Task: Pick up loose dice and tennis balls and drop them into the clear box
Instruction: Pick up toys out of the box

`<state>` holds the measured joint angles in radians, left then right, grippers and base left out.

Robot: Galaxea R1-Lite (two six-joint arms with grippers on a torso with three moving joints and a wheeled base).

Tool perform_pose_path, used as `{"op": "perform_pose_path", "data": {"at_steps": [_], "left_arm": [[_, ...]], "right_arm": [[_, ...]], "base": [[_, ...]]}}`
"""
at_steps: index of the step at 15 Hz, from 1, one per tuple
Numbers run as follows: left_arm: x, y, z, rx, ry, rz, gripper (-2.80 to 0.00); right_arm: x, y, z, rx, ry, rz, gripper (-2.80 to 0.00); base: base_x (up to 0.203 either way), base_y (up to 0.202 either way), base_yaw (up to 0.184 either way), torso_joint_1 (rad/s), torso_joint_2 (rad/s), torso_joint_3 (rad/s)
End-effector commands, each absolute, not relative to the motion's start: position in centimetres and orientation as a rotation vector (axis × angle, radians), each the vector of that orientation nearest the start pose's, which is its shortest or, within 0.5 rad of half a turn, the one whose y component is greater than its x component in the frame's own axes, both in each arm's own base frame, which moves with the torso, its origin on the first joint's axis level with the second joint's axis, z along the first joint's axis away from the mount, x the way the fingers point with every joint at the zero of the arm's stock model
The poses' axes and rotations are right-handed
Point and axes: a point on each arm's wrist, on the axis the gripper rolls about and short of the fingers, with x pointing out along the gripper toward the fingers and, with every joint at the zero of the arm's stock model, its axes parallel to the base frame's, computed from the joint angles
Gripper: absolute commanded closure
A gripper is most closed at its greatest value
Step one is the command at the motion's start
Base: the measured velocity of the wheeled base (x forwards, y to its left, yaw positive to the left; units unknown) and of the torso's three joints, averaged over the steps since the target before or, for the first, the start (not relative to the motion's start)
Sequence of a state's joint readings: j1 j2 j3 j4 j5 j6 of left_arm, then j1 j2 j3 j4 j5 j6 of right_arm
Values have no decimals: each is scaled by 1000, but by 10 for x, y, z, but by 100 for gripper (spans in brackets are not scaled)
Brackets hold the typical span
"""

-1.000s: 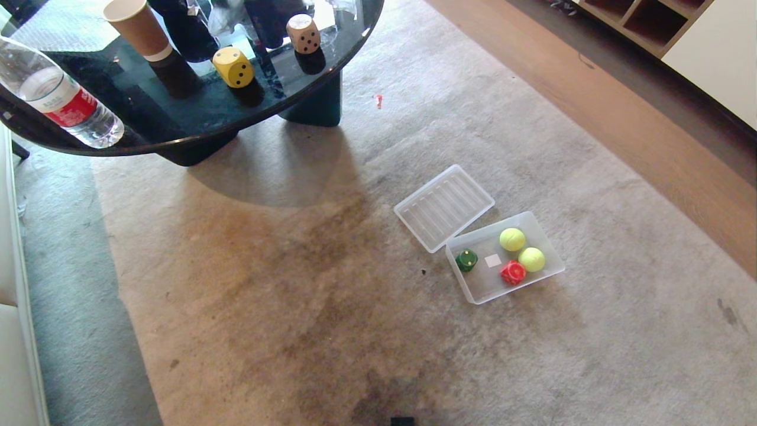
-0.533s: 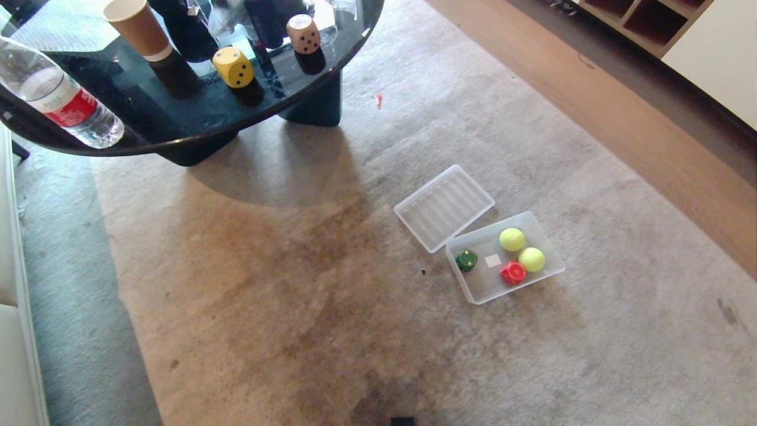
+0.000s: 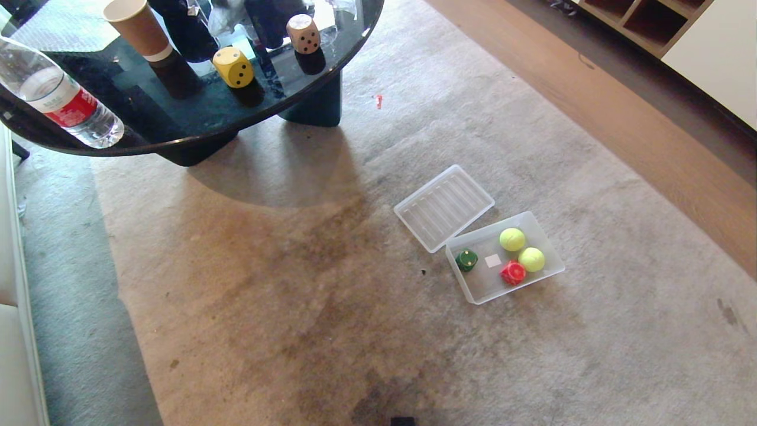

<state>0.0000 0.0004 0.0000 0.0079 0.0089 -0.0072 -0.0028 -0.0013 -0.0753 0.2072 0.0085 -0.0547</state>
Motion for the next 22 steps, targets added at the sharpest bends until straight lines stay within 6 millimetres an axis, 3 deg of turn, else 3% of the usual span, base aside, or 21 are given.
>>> {"op": "perform_pose_path", "data": {"at_steps": [1,15,22], "left_arm": [[-23,0,75,-8,8,9,0],[-23,0,75,-6,8,9,0],[-23,0,74,-8,9,9,0]], "right_arm": [[-30,0,75,-54,133,11,0],[-30,0,75,-56,132,9,0],[-30,0,75,-57,132,13,0]], "base": [[0,0,0,0,0,0],[0,0,0,0,0,0],[1,-7,140,4,4,4]]}}
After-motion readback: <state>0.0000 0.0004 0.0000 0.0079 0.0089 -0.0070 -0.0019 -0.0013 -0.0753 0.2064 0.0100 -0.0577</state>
